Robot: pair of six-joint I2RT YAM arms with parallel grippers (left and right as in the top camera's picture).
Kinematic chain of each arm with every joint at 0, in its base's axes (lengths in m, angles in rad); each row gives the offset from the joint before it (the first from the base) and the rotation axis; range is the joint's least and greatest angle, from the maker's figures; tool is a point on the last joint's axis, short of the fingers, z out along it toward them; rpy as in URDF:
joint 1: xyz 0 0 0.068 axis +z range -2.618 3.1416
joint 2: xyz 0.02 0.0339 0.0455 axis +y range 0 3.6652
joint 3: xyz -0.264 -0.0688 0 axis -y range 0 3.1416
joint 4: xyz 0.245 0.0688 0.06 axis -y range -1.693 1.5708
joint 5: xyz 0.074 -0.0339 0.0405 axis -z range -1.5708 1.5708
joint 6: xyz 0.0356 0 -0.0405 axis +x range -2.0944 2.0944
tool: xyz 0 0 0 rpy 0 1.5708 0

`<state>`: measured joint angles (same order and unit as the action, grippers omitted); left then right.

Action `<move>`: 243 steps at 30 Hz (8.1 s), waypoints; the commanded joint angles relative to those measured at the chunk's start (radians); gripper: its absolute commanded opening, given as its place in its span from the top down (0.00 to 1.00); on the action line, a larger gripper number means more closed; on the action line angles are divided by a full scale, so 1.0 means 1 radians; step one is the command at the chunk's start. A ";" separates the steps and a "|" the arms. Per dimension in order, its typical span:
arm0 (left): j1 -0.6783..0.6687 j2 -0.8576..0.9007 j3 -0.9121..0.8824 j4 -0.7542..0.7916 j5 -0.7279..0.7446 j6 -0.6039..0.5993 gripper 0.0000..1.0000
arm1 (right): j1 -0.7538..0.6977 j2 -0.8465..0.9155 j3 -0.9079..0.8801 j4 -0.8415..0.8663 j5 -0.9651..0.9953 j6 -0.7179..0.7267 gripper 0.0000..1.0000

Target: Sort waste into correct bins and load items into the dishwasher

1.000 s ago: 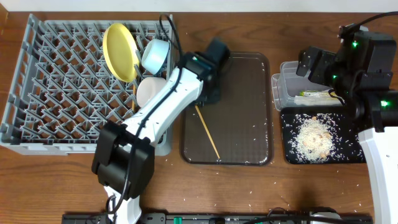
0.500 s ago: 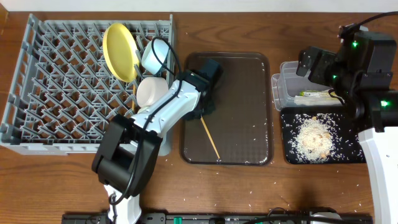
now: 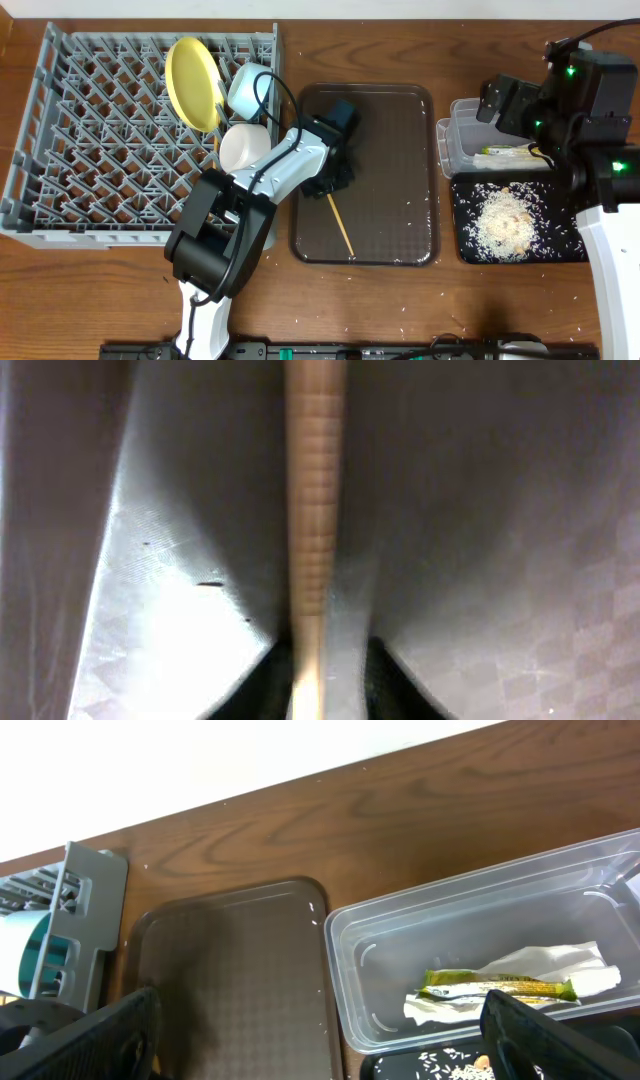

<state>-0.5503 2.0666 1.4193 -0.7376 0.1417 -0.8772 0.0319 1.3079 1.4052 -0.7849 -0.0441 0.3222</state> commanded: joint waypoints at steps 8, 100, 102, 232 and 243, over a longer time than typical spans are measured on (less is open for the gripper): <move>0.002 0.026 0.021 -0.011 0.047 0.011 0.93 | -0.005 0.001 0.006 0.002 0.014 0.006 0.01; 0.003 -1.125 -0.386 -0.054 -0.272 0.561 0.11 | -0.005 0.001 0.006 0.002 0.014 0.006 0.01; 0.001 -1.120 -0.386 -0.065 -0.273 0.561 0.10 | -0.005 0.001 0.006 0.002 0.014 0.006 0.01; 0.624 -2.060 -1.415 0.668 -0.126 0.925 0.09 | 0.001 -0.962 -1.251 0.872 0.048 -0.182 0.01; 0.624 -2.060 -1.415 0.668 -0.126 0.925 0.09 | 0.001 -1.194 -1.400 0.843 0.048 -0.182 0.01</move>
<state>0.0696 0.0113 0.0238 -0.0360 0.0242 0.0345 0.0322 0.1410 0.0139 0.0685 -0.0063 0.1509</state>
